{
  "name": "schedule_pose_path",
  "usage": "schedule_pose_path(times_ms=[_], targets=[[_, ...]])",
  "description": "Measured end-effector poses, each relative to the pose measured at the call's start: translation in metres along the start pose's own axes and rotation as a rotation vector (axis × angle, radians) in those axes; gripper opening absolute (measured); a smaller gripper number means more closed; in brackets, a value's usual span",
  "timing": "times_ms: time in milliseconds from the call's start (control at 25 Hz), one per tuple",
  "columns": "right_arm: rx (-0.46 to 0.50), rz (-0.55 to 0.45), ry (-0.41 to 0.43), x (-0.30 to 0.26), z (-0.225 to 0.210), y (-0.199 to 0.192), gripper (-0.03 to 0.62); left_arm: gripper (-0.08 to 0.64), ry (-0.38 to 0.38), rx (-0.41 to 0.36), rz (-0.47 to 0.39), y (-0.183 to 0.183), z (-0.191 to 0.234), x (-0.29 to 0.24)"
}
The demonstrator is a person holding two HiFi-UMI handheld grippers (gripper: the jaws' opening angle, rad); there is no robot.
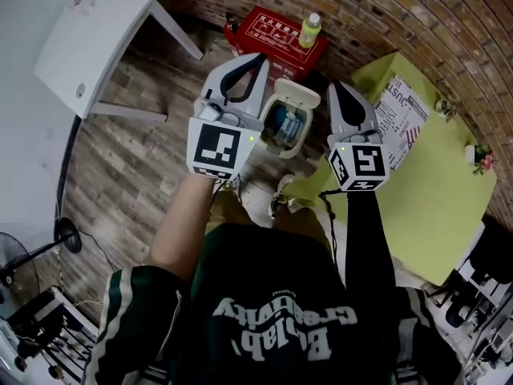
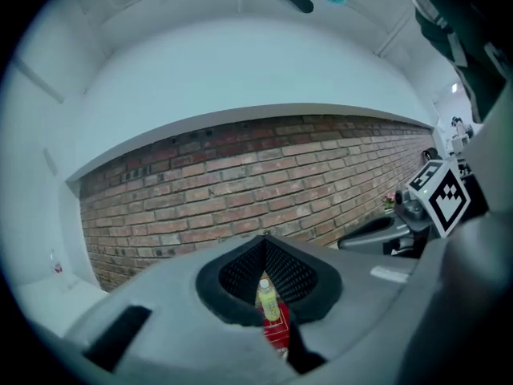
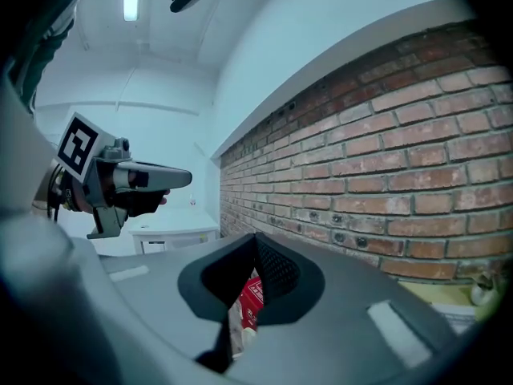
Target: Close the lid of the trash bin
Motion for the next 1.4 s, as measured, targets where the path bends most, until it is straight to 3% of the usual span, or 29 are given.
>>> schedule_pose_path(times_ms=[360, 520, 680, 880, 1400], targets=[[-0.046, 0.058, -0.049, -0.036, -0.016, -0.037, 0.011, 0.005, -0.055, -0.009, 0.037, -0.035, 0.009, -0.029], [-0.106, 0.111, -0.072, -0.059, -0.022, -0.060, 0.011, 0.005, -0.092, 0.016, 0.018, -0.053, 0.015, -0.041], [-0.102, 0.162, -0.098, -0.077, -0.028, -0.078, 0.011, 0.005, -0.101, 0.026, -0.002, -0.066, 0.020, -0.051], [-0.139, 0.224, -0.112, -0.100, -0.046, -0.100, 0.011, 0.005, -0.107, 0.000, -0.015, -0.075, 0.029, -0.063], [-0.164, 0.426, -0.138, -0.152, -0.071, -0.170, 0.011, 0.006, -0.120, 0.095, -0.001, -0.107, 0.057, -0.080]])
Point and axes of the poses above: the fingertips, and each gripper's own axes: x backward along the fingers, z to its left, y out of its top, the point moved 10 cm from there along x, backward along the fingers, and after that the axes turned 9 degrees about -x, right-handed, at the moved point
